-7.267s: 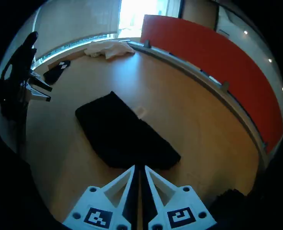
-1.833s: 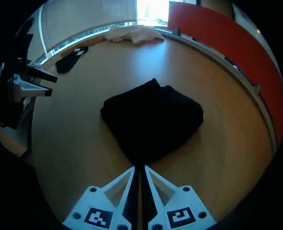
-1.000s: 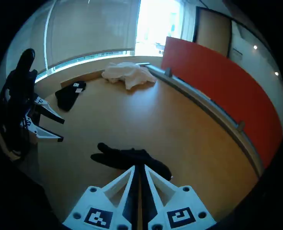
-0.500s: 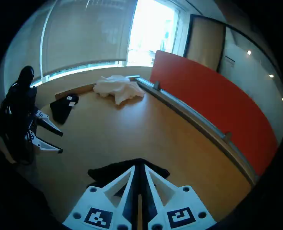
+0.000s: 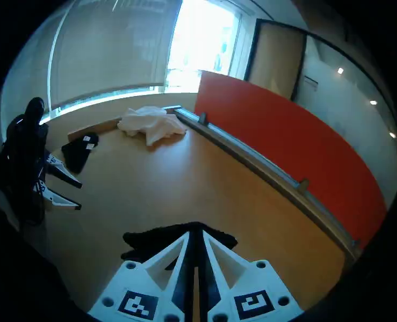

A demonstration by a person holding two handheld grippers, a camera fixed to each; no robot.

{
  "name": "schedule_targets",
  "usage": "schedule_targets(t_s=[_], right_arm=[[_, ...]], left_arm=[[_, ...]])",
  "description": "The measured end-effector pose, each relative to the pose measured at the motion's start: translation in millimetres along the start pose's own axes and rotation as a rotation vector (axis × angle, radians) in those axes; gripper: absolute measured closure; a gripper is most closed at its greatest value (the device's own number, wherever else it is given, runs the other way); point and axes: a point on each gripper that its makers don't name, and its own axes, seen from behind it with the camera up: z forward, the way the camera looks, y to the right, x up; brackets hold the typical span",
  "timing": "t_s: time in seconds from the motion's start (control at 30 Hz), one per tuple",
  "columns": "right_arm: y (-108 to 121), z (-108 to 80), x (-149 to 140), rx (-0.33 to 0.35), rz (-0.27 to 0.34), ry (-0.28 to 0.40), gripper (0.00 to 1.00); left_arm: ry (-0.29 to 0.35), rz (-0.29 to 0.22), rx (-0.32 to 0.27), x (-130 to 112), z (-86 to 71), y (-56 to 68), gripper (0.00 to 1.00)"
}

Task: Fold towel

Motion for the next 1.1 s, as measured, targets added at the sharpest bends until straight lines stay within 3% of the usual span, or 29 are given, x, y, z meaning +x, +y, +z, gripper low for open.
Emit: schedule_targets(t_s=[0.6,1.1], right_arm=[[66.0,-40.8,-28.8,-0.07,0.063,-0.01,0.98],[128.2,-81.7,-59.5,-0.154,0.073,-0.048,0.98]], left_arm=[[-0.014,0.015,0.012,2.1,4.8,2.1,0.04],[-0.025,0.012,0.023,2.4,7.4,8.2,0.04]])
